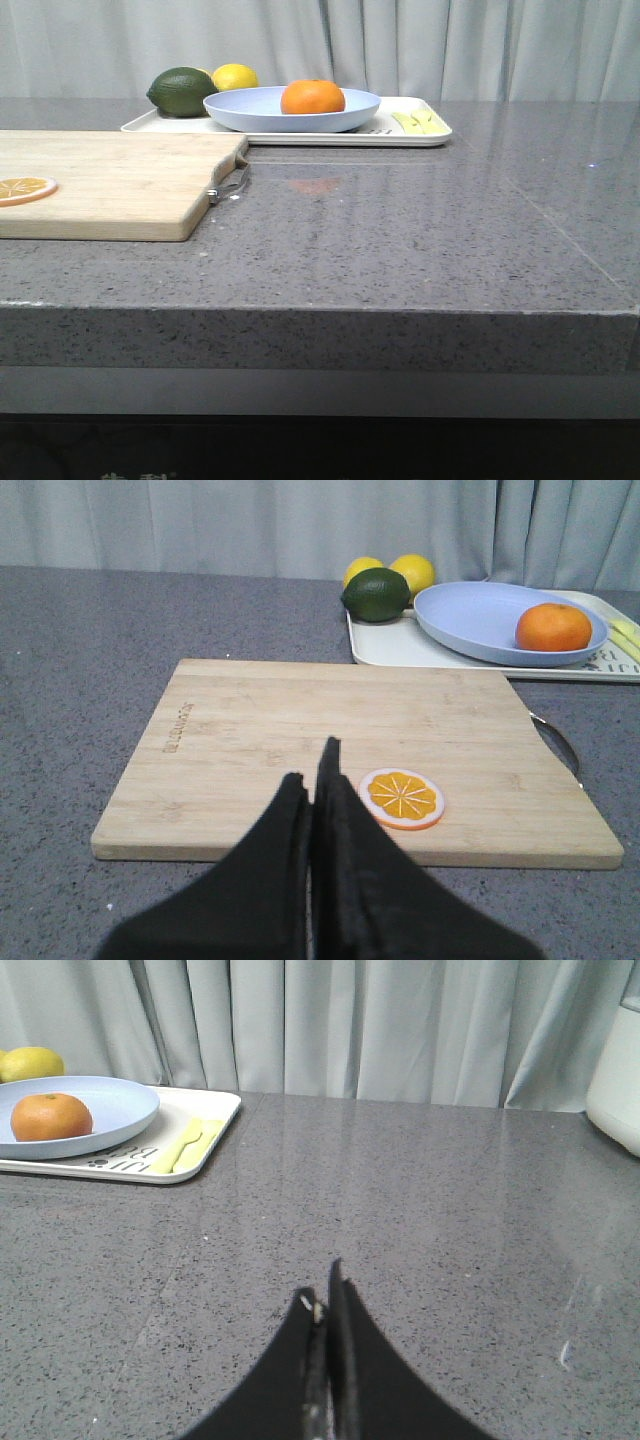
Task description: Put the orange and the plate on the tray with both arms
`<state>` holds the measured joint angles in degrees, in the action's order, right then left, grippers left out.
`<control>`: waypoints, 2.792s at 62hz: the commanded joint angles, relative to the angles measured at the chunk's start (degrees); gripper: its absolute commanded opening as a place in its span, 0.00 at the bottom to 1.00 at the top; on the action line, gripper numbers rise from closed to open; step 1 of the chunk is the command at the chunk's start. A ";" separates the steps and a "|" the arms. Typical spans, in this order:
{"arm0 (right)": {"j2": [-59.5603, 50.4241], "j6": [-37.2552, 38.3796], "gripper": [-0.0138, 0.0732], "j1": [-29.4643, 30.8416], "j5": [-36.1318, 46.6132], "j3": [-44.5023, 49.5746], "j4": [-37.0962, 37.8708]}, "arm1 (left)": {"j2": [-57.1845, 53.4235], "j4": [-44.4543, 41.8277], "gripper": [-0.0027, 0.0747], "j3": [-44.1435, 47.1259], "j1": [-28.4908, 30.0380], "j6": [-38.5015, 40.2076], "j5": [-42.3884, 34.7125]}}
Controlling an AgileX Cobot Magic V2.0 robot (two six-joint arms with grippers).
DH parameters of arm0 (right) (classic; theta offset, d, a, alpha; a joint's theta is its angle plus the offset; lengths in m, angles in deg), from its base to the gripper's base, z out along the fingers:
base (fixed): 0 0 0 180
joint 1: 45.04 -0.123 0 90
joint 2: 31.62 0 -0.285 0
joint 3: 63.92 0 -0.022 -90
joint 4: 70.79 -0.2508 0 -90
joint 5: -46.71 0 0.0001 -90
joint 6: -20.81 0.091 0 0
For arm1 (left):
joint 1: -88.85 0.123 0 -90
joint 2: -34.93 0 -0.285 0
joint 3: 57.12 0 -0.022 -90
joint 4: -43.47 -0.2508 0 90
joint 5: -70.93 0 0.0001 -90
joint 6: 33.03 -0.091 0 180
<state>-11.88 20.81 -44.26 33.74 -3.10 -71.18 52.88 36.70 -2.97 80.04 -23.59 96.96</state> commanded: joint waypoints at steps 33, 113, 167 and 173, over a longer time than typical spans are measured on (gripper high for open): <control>0.50 -0.66 0.08 0.21 4.86 -1.54 0.39 | -11.64 7.45 0.01 19.91 6.94 -3.86 -15.69; 0.50 -0.66 0.08 -0.05 7.10 0.08 0.85 | -11.64 8.00 0.01 23.30 6.94 -3.86 -17.64; -13.77 -0.66 0.08 -4.76 4.24 17.79 0.08 | -11.52 8.00 0.01 23.30 6.94 -3.86 -17.64; -13.77 -0.66 0.08 -4.76 4.24 17.79 0.08 | -11.52 8.00 0.01 23.30 6.94 -3.86 -17.64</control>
<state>-24.31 20.41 -49.38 34.01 14.88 -71.18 42.47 44.24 20.14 86.83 -27.55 83.90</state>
